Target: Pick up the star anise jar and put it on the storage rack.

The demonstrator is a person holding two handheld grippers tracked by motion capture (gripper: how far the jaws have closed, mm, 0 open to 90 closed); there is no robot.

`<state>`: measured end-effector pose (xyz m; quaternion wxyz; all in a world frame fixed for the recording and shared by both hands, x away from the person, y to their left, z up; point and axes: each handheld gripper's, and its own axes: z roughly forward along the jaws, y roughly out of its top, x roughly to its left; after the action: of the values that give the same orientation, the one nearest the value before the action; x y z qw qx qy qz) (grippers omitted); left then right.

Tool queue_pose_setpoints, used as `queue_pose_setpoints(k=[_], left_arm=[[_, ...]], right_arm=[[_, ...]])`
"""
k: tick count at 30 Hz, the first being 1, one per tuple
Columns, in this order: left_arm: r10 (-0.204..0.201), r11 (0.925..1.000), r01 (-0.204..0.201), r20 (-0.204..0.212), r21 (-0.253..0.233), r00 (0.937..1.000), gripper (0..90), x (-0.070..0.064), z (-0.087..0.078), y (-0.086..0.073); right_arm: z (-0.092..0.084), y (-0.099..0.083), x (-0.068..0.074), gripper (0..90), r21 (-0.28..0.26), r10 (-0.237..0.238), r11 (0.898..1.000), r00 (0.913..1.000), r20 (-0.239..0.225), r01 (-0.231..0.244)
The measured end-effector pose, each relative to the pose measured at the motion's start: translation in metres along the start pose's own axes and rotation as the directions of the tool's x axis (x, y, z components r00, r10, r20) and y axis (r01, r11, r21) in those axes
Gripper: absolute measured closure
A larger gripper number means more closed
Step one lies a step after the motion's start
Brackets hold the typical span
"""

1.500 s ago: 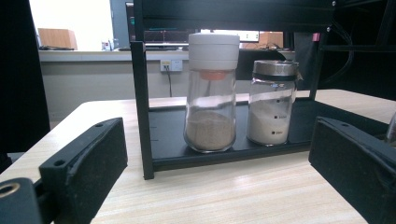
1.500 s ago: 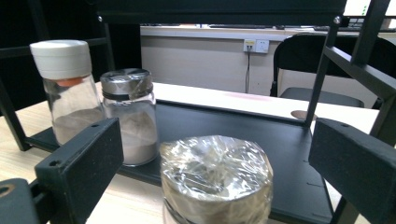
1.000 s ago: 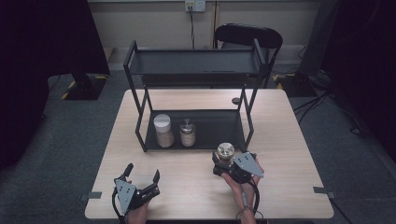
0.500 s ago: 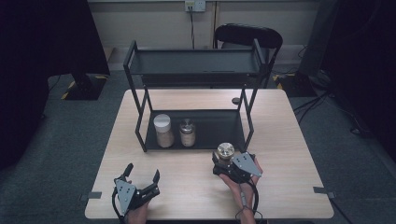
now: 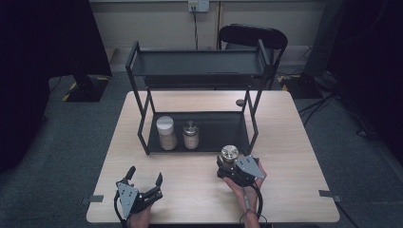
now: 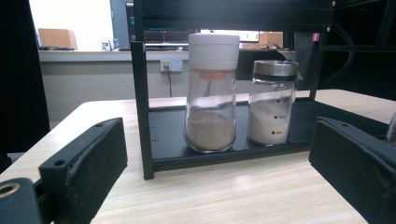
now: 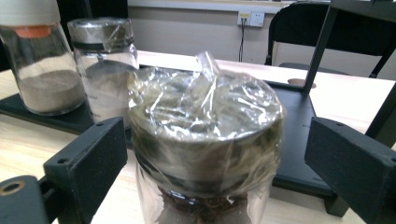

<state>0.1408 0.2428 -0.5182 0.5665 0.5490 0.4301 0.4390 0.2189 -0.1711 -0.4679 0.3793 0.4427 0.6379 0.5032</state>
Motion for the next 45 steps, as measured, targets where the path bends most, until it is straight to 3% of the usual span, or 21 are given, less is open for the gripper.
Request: queue_pose_setpoints(k=[19, 26, 32, 45], left_arm=[[0.0, 1.0, 0.0, 0.0, 0.0, 1.0, 3.5, 0.0, 0.0, 0.0], [0.0, 1.0, 0.0, 0.0, 0.0, 1.0, 3.5, 0.0, -0.0001, -0.0001], [0.0, 1.0, 0.0, 0.0, 0.0, 1.0, 3.5, 0.0, 0.0, 0.0], [0.0, 1.0, 0.0, 0.001, 0.0, 1.0, 3.5, 0.0002, 0.0, 0.0]], right_arm=[[0.0049, -0.0009, -0.0009, 10.9, 0.044, 0.004, 0.999, 1.0, 0.0, -0.004], [0.0069, 0.0023, -0.0036, 17.8, 0.063, 0.008, 0.998, 0.9999, -0.012, -0.008], [0.0069, 0.0023, -0.0068, 30.7, 0.062, 0.0, 0.998, 0.9988, -0.048, 0.003], [0.0065, 0.0013, -0.0094, 30.9, 0.057, 0.007, 0.998, 0.9983, -0.058, -0.004]])
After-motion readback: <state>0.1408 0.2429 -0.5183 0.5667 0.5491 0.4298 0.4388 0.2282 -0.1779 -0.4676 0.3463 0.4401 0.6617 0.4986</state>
